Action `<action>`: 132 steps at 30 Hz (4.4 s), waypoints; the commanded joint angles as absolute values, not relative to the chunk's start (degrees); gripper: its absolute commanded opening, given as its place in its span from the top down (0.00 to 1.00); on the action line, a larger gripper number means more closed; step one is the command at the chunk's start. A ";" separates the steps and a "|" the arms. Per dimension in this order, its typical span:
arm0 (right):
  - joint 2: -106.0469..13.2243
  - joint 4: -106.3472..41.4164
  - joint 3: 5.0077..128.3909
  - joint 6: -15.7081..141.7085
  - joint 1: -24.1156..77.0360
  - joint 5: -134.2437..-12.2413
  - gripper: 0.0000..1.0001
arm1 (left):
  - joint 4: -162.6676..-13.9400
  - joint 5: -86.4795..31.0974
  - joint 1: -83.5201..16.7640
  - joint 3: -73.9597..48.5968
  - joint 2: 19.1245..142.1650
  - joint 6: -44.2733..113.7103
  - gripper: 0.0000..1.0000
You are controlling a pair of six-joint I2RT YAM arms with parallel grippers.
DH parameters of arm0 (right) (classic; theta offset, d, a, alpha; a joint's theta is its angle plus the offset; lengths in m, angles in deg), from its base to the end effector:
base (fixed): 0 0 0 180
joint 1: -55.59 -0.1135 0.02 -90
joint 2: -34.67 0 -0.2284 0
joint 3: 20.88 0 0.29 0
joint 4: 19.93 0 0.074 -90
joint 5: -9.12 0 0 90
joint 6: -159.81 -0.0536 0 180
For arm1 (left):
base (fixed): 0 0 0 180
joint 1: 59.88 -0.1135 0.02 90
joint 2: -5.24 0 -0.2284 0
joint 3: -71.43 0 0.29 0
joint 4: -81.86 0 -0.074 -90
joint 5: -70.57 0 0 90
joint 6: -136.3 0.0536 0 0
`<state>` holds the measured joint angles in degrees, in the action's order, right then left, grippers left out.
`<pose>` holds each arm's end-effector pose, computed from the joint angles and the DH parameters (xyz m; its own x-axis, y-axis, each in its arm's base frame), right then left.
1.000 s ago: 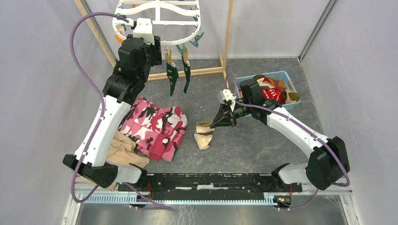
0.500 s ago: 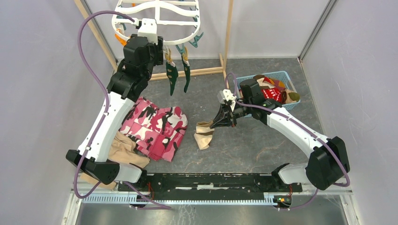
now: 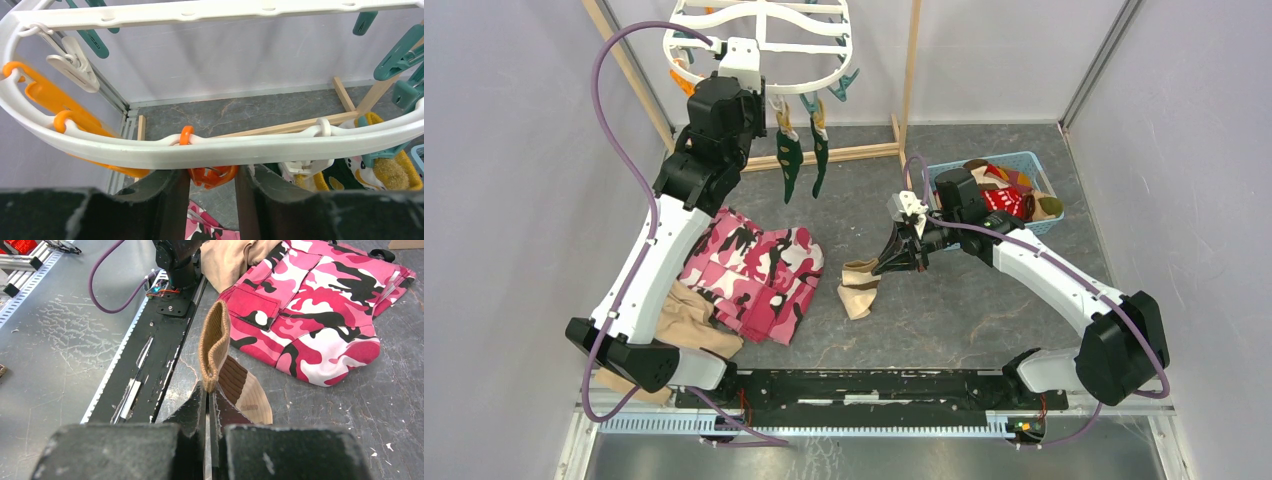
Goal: Clip the socks to the hanger
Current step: Open the clamp at the hanger, then clamp the sock onto the hanger.
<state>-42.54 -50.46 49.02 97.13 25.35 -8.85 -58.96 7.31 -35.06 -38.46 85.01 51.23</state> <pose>0.2582 0.2095 0.2438 -0.1017 -0.2232 -0.9695 -0.9579 -0.2411 0.1560 0.3284 -0.1253 0.4646 -0.1448 0.1515 -0.9778 -0.0160 0.9877 0.1555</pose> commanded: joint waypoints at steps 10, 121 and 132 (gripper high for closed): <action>-42.36 -51.19 51.70 99.06 25.53 -8.56 1.00 | -61.86 5.28 -35.27 -40.50 83.14 51.43 0.93; -73.41 -22.34 94.14 80.09 1.71 -76.93 1.00 | -63.07 1.50 -35.24 -36.16 79.95 31.40 0.98; -73.67 -19.84 94.36 81.74 2.32 -75.12 1.00 | -63.26 0.59 -35.25 -35.46 79.44 30.81 0.98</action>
<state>-73.88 -24.19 94.20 80.60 1.92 -76.70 -60.57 1.32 -35.06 -35.56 81.55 33.24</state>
